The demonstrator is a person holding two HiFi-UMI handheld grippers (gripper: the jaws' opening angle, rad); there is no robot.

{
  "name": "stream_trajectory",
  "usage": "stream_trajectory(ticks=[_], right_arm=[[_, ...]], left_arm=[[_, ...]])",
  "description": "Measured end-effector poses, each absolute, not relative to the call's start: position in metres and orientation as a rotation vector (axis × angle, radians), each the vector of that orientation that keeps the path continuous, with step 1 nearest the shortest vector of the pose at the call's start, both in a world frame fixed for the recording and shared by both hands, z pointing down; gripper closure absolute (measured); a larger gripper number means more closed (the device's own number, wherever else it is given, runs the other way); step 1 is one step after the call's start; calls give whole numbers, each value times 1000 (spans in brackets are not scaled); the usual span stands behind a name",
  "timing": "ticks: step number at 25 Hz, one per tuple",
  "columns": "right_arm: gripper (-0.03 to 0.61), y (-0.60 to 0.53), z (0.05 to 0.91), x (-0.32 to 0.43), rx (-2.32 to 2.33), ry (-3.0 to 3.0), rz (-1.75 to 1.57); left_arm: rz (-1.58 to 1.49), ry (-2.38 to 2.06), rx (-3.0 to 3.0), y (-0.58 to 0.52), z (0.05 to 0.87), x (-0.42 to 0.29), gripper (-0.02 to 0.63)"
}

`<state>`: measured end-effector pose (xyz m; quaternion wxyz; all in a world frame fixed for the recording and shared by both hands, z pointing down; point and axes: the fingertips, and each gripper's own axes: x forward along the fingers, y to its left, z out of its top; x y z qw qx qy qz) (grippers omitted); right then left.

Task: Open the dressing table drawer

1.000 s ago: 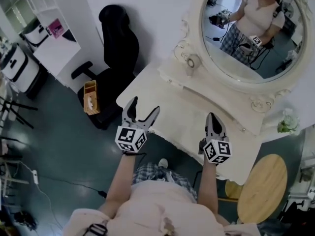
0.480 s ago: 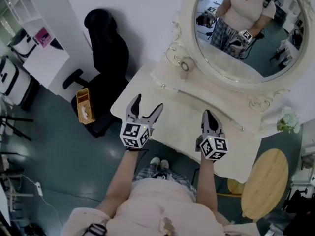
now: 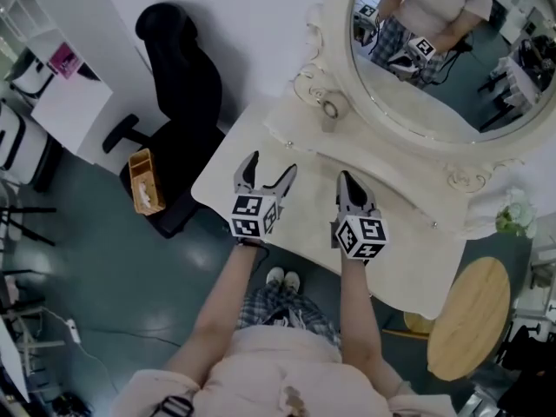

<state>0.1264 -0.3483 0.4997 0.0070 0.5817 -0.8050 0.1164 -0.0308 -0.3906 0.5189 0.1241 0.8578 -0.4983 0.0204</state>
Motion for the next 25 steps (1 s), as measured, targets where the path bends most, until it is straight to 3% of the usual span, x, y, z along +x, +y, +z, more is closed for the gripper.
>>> stream_trajectory(ticks=[18,22,25], right_arm=[[563,-404,594,95,1698,-2406,549],[563,-404,602,96,1681,-2398,563],[563,-404,605,97,1674,-2397,569]], left_arm=[[344,-1417,2323,-470,628,1,224],[389,-1435,2276,-477,641,-1,302],[433,-1437,2264,-479,648,-3,321]])
